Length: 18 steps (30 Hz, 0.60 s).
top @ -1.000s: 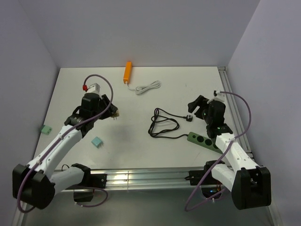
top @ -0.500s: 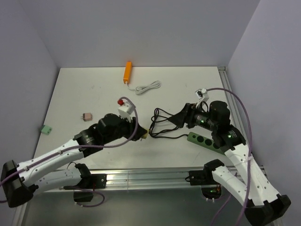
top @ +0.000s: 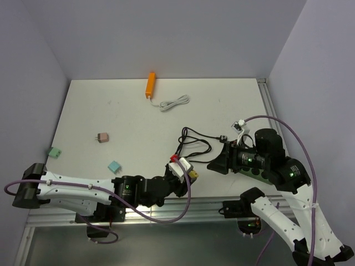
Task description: Insert the plug
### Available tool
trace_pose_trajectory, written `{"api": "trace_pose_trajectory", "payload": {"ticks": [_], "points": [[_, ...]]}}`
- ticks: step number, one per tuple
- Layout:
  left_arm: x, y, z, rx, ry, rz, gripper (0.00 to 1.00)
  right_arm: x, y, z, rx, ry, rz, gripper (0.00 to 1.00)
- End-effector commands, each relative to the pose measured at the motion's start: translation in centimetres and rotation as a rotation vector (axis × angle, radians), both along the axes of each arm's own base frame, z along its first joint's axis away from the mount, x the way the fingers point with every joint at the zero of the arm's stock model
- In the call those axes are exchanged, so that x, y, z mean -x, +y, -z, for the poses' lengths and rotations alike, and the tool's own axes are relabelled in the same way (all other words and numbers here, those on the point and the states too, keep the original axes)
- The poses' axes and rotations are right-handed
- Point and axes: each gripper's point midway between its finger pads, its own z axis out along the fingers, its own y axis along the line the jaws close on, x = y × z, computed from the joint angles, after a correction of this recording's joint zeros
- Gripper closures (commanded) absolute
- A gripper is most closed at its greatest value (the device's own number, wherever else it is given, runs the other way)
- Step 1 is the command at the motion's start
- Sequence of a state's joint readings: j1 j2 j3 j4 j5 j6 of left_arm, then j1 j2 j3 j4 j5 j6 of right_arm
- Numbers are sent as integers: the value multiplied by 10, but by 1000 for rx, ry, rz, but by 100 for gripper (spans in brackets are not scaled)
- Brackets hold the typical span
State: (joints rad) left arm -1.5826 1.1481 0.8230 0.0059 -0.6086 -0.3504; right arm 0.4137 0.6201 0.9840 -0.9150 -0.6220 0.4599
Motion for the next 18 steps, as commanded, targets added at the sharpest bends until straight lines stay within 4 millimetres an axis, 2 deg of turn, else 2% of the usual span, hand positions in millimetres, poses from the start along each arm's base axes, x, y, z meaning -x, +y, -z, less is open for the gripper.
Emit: {"api": "trace_pose_trajectory", "payload": {"ticks": [1, 5, 9, 17, 18], "points": [[-2, 0, -31, 84, -94, -39, 100, 29, -6, 11, 59, 79, -89, 33], [7, 1, -36, 88, -122, 8, 100, 46, -1, 18, 91, 111, -189, 33], [11, 7, -39, 101, -138, 45, 100, 52, 8, 9, 71, 118, -260, 33], [9, 23, -47, 105, -153, 50, 100, 52, 35, -8, 82, 138, -338, 33], [11, 23, -47, 107, -151, 62, 100, 46, 39, -4, 114, 146, -325, 33]]}}
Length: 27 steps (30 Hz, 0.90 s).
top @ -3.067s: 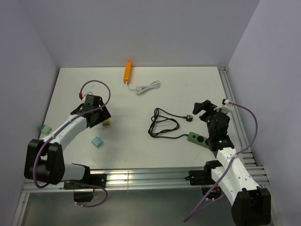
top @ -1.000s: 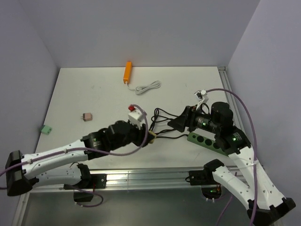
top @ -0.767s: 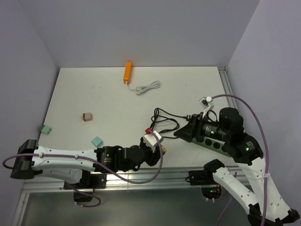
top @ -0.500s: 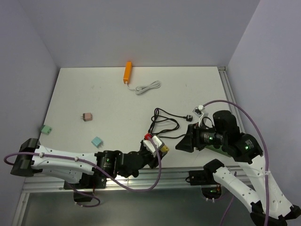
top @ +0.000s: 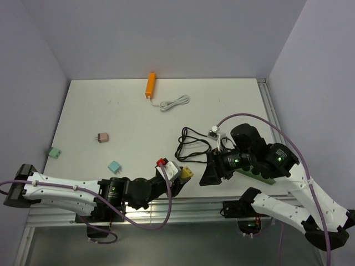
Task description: Insert the plug
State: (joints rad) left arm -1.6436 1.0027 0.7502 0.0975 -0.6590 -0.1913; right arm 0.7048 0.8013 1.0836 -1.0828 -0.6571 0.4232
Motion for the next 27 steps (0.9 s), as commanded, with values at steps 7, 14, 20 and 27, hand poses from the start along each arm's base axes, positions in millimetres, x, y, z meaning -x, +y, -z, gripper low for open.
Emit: {"api": "trace_pose_trajectory", "payload": {"ticks": [7, 14, 20, 27], "points": [[9, -3, -4, 16, 3, 45, 100, -33, 25, -31, 48, -71, 84, 34], [11, -9, -7, 22, -5, 46, 100, -38, 31, -23, 107, -18, 75, 38], [8, -9, -7, 14, -11, 27, 100, -33, 32, -11, 156, 6, 46, 40], [7, -12, -5, 13, -13, 22, 100, -28, 41, 2, 186, 31, 9, 43]]}}
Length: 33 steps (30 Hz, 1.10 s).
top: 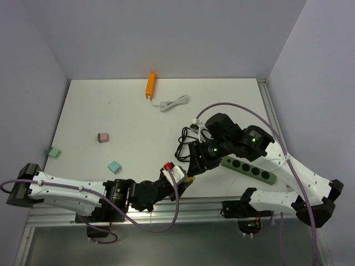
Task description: Insert the plug
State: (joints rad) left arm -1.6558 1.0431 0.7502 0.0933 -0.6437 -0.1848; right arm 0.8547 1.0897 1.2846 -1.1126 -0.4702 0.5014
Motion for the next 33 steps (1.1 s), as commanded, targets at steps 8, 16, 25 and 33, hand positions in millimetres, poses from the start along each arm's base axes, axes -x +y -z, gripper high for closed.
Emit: {"api": "trace_pose_trajectory", "payload": {"ticks": [8, 16, 25, 33], "points": [[1, -3, -22, 76, -5, -1, 100, 11, 11, 14, 26, 10, -52, 43], [2, -2, -27, 91, -5, 5, 100, 10, 15, 22, 40, 15, -59, 46], [3, -3, -26, 98, 2, 11, 99, 6, 18, 27, 61, 7, -82, 100], [-13, 28, -33, 207, 63, -105, 17, -26, -1, 29, 173, -191, -42, 100]]}}
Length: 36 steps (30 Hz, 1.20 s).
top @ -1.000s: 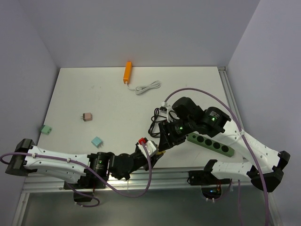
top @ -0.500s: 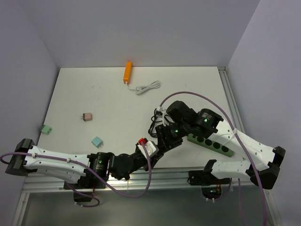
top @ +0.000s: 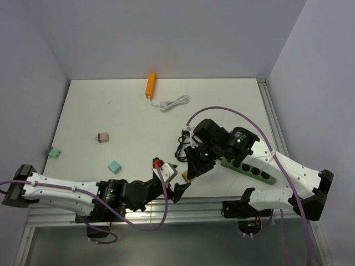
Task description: Insert the plug
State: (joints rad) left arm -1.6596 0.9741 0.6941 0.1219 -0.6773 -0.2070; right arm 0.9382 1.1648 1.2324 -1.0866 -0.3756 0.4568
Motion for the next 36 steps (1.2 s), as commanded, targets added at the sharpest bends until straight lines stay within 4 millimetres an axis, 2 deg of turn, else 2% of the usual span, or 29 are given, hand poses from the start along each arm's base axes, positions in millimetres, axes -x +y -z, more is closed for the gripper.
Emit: {"api": "trace_pose_trajectory", "payload": {"ticks": [1, 2, 5, 6, 8, 9, 11, 13, 15, 17, 19, 21, 22, 25, 26, 30, 31, 33, 36], "points": [[-13, 21, -31, 168, 53, -101, 16, -30, -15, -9, 79, -192, 19, 100], [-16, 30, -39, 219, 80, -122, 13, -42, -22, -8, 117, -253, 28, 100], [-29, 54, -42, 284, 122, -220, 13, -56, -32, -14, 122, -389, -9, 100], [-32, 65, -44, 329, 162, -241, 13, -60, -37, -10, 140, -425, -20, 100], [-35, 78, -51, 409, 213, -256, 13, -70, -37, -20, 100, -548, -73, 100], [-37, 82, -45, 412, 223, -270, 13, -77, -42, -18, 121, -594, -65, 100], [-40, 90, -45, 466, 273, -290, 14, -90, -42, -31, 87, -720, -102, 100], [-43, 93, -38, 467, 290, -307, 14, -105, -43, -37, 102, -840, -143, 100], [-44, 91, -33, 469, 308, -302, 14, -121, -55, -35, 208, -939, -193, 100], [-45, 85, -27, 451, 330, -303, 15, -138, -68, -22, 274, -887, -224, 100], [-47, 82, -22, 424, 337, -305, 15, -157, -94, -15, 400, -904, -188, 100], [-52, 77, -20, 414, 344, -319, 16, -165, -109, -3, 514, -851, -227, 100], [-52, 76, -13, 380, 351, -324, 16, -173, -119, 0, 554, -829, -225, 100], [-56, 75, -10, 388, 370, -325, 17, -178, -135, 9, 572, -746, -226, 100], [-57, 75, -8, 403, 383, -322, 17, -184, -156, 12, 625, -717, -206, 100], [-57, 67, -9, 454, 419, -266, 18, -178, -202, 33, 747, -596, -192, 100], [-57, 65, -8, 459, 434, -259, 18, -176, -210, 33, 749, -597, -185, 100], [-55, 62, -4, 446, 440, -237, 18, -164, -226, 49, 721, -534, -150, 100], [-51, 59, -2, 453, 453, -209, 18, -144, -228, 69, 657, -478, -189, 100]]}}
